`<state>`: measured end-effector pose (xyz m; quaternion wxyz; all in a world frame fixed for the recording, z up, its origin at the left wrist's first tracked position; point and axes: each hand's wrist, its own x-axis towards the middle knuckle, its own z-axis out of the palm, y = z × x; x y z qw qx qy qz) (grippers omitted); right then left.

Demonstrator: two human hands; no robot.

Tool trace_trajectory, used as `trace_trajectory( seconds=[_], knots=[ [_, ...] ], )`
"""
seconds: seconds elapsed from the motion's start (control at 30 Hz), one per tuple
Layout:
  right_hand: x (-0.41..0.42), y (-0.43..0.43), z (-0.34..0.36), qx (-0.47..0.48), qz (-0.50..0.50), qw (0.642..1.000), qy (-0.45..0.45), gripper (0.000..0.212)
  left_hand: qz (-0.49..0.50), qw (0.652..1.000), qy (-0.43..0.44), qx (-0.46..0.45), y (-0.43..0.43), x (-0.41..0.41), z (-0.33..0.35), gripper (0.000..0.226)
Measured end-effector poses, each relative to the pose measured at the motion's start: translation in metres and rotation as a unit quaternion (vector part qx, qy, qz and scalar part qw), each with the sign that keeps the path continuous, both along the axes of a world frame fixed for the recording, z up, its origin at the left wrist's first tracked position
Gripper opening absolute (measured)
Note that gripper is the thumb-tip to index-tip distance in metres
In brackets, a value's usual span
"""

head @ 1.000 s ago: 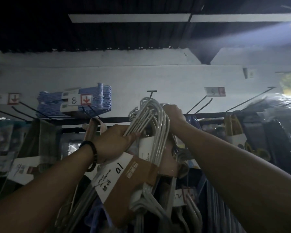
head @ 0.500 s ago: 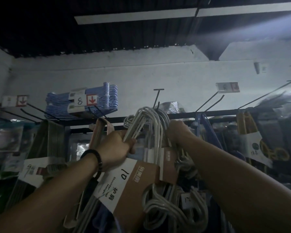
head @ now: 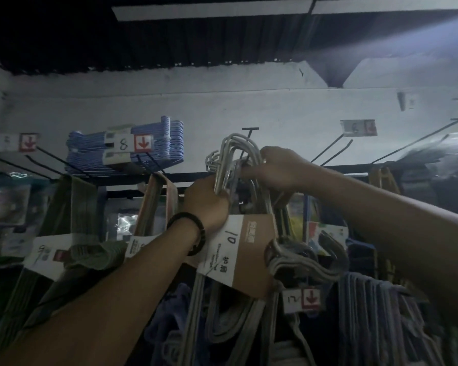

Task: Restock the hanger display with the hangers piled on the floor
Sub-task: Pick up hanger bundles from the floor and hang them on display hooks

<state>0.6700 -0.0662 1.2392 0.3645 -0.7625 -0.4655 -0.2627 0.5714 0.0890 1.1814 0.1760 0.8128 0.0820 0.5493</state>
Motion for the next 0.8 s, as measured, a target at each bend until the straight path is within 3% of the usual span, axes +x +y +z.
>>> trace_trajectory(
  seconds=[0.1, 0.23, 0.37, 0.53, 0.63, 0.8],
  knots=[
    [0.001, 0.004, -0.004, 0.008, -0.112, 0.986, -0.124, 0.040, 0.003, 1.000, -0.023, 0.008, -0.008, 0.012, 0.003, 0.021],
    [0.003, 0.004, -0.004, 0.076, -0.181, 0.970, -0.147, 0.012, -0.024, 0.997, -0.046, 0.048, -0.022, 0.020, 0.002, 0.019],
    [0.007, 0.006, -0.001, 0.080, -0.211, 0.965, -0.137, 0.022, -0.037, 0.990, -0.079, 0.107, -0.023, 0.025, -0.005, 0.023],
    [0.007, 0.012, -0.010, 0.062, -0.181, 0.973, -0.129, 0.026, -0.080, 0.984, -0.079, 0.135, -0.010, 0.026, -0.032, 0.054],
    [0.017, 0.024, -0.019, 0.110, -0.137, 0.979, -0.100, 0.037, -0.079, 0.986, -0.039, 0.142, 0.003, 0.028, -0.038, 0.056],
    [0.025, 0.031, -0.018, 0.108, -0.149, 0.975, -0.121, 0.033, -0.076, 0.989, 0.006, 0.123, 0.013, 0.035, -0.033, 0.059]
  ],
)
